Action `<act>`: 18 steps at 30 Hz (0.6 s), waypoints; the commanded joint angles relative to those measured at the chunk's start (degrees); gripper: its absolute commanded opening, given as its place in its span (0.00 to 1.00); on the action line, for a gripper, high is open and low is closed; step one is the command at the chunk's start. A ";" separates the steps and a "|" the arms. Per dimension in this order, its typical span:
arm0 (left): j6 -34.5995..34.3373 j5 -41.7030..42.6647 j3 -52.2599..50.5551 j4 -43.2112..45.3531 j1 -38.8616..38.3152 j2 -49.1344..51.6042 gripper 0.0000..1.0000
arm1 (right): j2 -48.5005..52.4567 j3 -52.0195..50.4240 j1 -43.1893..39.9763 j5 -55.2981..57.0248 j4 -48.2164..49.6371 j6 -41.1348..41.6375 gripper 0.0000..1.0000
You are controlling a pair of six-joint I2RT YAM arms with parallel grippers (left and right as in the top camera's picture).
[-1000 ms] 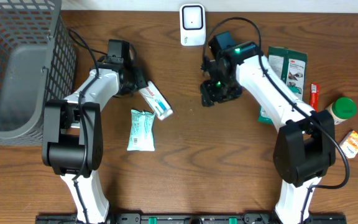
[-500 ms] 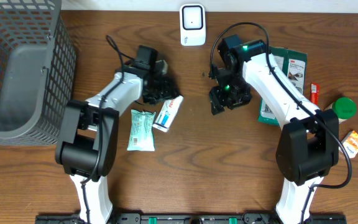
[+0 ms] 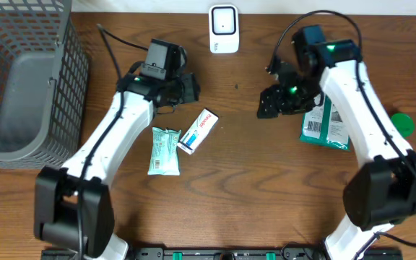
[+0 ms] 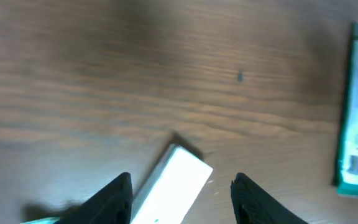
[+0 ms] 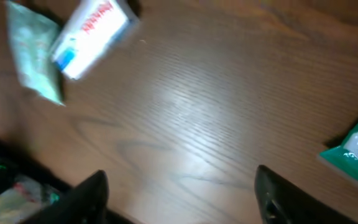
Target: Scan the item barcode
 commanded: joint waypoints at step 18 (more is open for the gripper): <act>3.39 -3.93 -0.59 -8.04 -0.31 12.94 0.42 | -0.02 -35.10 14.53 -5.11 50.16 28.87 0.14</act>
